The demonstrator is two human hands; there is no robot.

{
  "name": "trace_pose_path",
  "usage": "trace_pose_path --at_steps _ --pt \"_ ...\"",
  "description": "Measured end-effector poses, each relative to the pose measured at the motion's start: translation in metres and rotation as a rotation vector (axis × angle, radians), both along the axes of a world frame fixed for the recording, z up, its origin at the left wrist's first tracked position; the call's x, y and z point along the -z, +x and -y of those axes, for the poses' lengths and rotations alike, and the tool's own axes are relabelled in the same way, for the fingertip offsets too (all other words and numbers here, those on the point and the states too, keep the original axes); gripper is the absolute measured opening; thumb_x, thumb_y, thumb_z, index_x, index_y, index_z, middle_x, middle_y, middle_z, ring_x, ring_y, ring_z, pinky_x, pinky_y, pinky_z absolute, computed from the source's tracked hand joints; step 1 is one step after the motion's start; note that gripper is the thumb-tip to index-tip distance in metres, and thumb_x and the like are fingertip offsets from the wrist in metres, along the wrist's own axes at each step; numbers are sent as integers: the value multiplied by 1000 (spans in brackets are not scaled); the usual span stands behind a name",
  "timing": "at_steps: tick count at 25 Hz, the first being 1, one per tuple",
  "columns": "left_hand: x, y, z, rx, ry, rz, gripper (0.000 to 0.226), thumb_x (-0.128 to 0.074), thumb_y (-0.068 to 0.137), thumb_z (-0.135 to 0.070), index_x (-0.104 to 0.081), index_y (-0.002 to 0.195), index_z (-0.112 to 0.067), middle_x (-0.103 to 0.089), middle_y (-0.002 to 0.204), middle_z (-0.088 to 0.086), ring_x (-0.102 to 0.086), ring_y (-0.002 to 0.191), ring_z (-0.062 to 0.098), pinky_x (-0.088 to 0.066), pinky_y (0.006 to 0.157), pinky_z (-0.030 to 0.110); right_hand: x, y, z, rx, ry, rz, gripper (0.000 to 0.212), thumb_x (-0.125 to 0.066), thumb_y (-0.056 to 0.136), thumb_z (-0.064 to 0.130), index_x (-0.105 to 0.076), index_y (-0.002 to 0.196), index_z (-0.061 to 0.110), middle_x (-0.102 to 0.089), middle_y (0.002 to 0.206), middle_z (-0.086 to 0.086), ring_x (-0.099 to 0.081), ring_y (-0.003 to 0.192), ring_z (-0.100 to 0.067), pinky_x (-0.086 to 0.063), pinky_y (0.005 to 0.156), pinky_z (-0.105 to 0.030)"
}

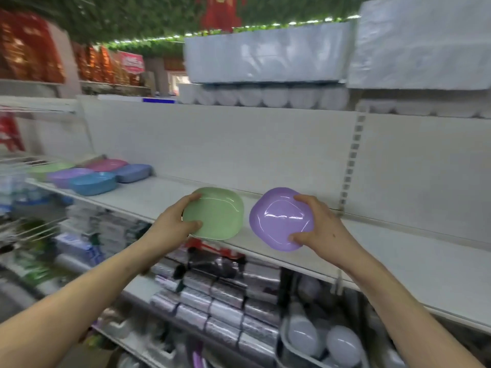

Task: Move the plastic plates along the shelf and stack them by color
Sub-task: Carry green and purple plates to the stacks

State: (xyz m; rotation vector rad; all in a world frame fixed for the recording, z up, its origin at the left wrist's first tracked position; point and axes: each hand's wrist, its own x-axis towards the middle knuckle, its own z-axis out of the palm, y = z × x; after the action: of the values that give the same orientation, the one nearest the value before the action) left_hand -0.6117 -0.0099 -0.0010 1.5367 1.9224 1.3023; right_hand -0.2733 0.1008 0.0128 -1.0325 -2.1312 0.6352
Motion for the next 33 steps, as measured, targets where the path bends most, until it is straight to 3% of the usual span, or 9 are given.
trace_pose_path --at_steps 4,8,11,14,18,22,25,27,33 --pt "4 -119 63 -154 4 2 65 -69 91 -19 -46 141 -54 -57 133 -7 -62 98 13 -53 80 31 5 -135 20 -126 10 16 86 -83 75 21 -39 147 41 -47 139 10 -48 120 -13 -39 89 -26" --pt "8 -222 122 -271 -16 11 67 -69 92 -20 -44 145 -51 -54 139 -8 -60 109 12 -52 91 35 15 -255 38 -227 4 14 89 -83 74 23 -37 148 41 -47 139 11 -49 120 -14 -40 89 -28" --pt "6 -277 151 -323 -25 27 67 -69 92 -18 -44 147 -48 -52 142 -9 -62 105 8 -54 88 35 19 -318 48 -258 -7 3 87 -81 72 28 -37 146 45 -48 137 14 -52 117 -13 -43 88 -30" --pt "7 -321 166 -366 -30 38 66 -67 94 -18 -42 146 -51 -50 140 -11 -65 102 19 -57 84 44 19 -375 49 -283 -9 16 86 -80 72 30 -36 143 47 -48 137 15 -53 116 -14 -44 89 -32" --pt "19 -375 167 -399 -22 60 64 -66 96 -16 -43 146 -48 -50 141 -6 -64 92 17 -59 75 41 17 -445 41 -320 -7 43 88 -82 70 31 -36 144 47 -49 137 13 -52 117 -15 -44 89 -32" --pt "26 -440 154 -430 -17 57 63 -66 97 -18 -42 146 -50 -46 147 -11 -64 103 15 -58 92 49 14 -519 22 -358 -2 26 87 -82 70 31 -36 141 53 -49 136 16 -53 117 -14 -48 92 -34" --pt "18 -501 137 -436 -57 50 63 -65 98 -21 -40 146 -54 -46 147 -11 -67 83 18 -60 70 39 3 -585 0 -387 14 7 86 -83 72 28 -37 141 52 -49 136 14 -55 115 -15 -49 89 -34" --pt "1 -545 123 -426 -67 33 63 -64 98 -21 -40 145 -56 -51 142 -7 -61 64 17 -52 55 28 -9 -629 -13 -397 23 -3 87 -84 73 25 -37 142 50 -48 138 13 -55 115 -16 -48 87 -32" --pt "-22 -645 78 -417 -21 -7 61 -65 98 -20 -42 144 -53 -60 128 -1 -50 56 13 -43 47 24 -22 -726 -53 -391 46 24 88 -84 72 28 -37 143 49 -47 139 16 -52 120 -15 -48 95 -35"
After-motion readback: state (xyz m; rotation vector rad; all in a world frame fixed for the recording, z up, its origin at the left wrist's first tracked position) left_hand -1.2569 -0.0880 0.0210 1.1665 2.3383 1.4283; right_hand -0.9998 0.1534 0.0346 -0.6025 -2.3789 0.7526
